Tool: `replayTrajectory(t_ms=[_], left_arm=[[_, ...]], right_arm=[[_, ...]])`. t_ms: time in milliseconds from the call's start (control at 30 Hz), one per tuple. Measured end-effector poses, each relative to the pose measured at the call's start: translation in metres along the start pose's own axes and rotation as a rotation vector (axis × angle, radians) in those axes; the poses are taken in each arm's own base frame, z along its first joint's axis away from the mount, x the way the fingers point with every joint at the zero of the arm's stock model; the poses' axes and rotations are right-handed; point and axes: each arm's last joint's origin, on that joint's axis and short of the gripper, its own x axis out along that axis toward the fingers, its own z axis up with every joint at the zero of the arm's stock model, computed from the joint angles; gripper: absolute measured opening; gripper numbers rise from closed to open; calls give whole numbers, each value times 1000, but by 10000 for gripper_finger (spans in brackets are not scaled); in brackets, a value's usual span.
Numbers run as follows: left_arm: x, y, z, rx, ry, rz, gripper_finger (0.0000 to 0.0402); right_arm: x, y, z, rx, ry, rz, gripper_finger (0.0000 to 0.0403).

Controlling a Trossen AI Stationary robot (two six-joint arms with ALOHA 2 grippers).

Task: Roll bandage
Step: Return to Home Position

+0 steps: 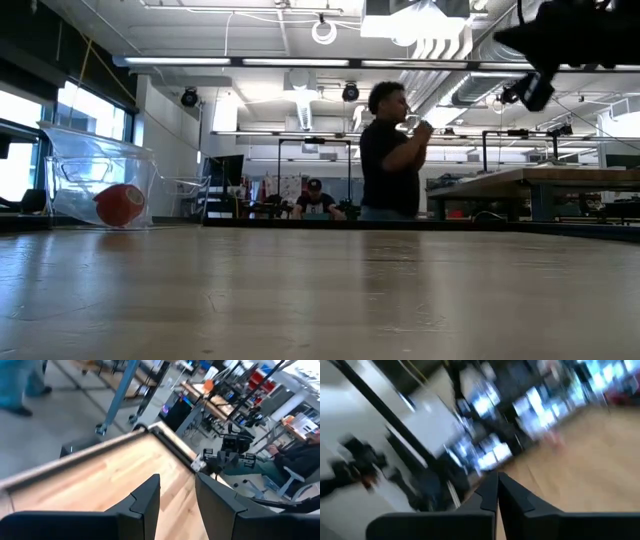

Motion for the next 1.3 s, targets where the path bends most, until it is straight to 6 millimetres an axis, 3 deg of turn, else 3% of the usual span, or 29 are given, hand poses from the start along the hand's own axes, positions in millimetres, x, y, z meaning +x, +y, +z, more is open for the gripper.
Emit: replayTrajectory(t_ms=[300,400,567,700,900,1033,1167,1300], left_arm=[[-2,6,-13,-173,124,76,117],[-2,9,-17,-179,167,103,117],[-3,10,-21,-193,201,128,117],[-4,8,-18,-118,170,84,117],[-11,0,-8,110,33,-7,117],[-30,-1,-12,309,-13,-6,115],[-70,4,-28,434,-89,132,99],[-108,11,-53,423,-234,168,78]], right_arm=[[-33,0,-14,-103,31,-60,0],[-33,-5,-17,-125,47,-121,0],[-23,-15,-27,-158,-13,-51,0],[-15,-33,-48,-92,-61,-19,0],[-15,-36,-51,-60,-26,-49,0],[-14,-37,-51,-42,-25,-63,0],[-14,-37,-52,-35,-22,-66,0],[-14,-37,-52,-35,-22,-66,0]])
